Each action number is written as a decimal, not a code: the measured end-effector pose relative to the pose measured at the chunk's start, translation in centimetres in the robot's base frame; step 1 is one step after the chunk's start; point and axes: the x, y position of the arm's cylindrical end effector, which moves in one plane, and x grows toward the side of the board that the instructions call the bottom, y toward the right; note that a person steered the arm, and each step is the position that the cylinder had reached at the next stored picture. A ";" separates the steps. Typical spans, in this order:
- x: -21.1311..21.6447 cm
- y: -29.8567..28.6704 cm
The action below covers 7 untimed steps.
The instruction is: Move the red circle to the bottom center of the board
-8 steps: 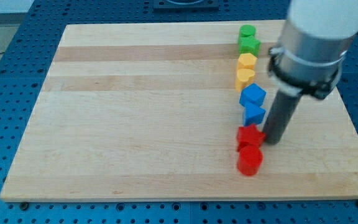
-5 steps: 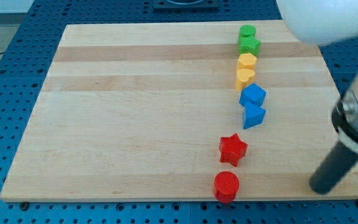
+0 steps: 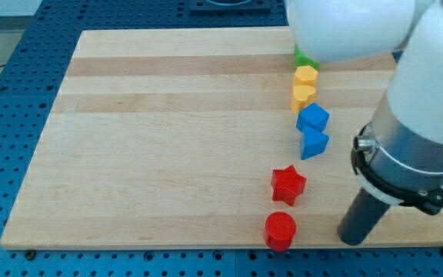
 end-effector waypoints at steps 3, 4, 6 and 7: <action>-1.0 -17.4; -3.2 -20.3; -7.3 -30.0; -0.4 -34.2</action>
